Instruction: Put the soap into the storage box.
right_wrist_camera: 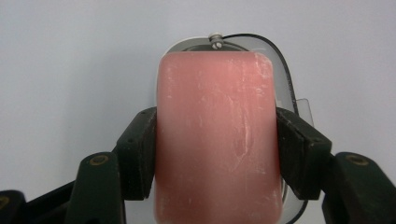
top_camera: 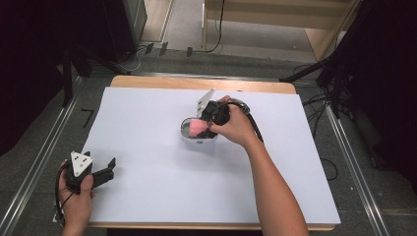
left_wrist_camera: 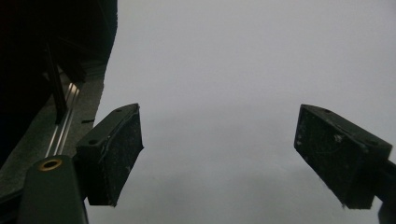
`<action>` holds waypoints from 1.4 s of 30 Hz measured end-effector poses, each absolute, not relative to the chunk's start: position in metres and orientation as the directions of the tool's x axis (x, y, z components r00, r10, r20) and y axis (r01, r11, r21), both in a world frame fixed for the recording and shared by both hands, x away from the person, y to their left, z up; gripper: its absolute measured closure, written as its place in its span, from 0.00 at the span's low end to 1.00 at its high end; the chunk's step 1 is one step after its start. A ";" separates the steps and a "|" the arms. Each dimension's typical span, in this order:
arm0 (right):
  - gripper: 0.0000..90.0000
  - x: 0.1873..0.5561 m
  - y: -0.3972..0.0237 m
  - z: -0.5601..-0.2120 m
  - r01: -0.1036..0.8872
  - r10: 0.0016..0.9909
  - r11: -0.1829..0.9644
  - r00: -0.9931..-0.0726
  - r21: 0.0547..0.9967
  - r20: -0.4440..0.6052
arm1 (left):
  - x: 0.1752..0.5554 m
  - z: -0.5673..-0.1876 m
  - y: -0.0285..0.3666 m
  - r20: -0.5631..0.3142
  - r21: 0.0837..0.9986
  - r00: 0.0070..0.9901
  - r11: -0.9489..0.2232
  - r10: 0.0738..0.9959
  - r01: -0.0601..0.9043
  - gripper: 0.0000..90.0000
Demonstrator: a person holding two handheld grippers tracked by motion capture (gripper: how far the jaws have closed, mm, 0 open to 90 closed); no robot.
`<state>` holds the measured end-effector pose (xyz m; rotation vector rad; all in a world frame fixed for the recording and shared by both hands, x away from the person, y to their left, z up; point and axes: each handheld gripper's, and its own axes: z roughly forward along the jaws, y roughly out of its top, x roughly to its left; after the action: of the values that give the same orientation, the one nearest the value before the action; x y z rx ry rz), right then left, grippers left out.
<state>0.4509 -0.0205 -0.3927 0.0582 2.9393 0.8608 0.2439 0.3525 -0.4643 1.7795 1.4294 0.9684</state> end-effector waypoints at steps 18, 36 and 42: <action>0.43 0.458 -0.018 -0.398 0.034 0.069 0.841 -0.997 0.540 -0.045 | 0.244 -0.464 0.353 0.151 0.841 0.134 -0.199 0.979 0.503 0.18; 0.45 0.459 -0.020 -0.399 0.056 0.076 0.809 -0.997 0.585 -0.009 | 0.244 -0.464 0.353 0.152 0.840 0.135 -0.199 0.979 0.505 0.18; 0.44 0.461 -0.027 -0.395 0.076 0.085 0.780 -0.996 0.621 0.015 | 0.244 -0.464 0.353 0.151 0.841 0.136 -0.199 0.979 0.503 0.18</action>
<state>0.4610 -0.0272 -0.3953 0.1333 2.9511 1.0285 0.2440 0.3527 -0.4642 1.7871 1.4286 0.9675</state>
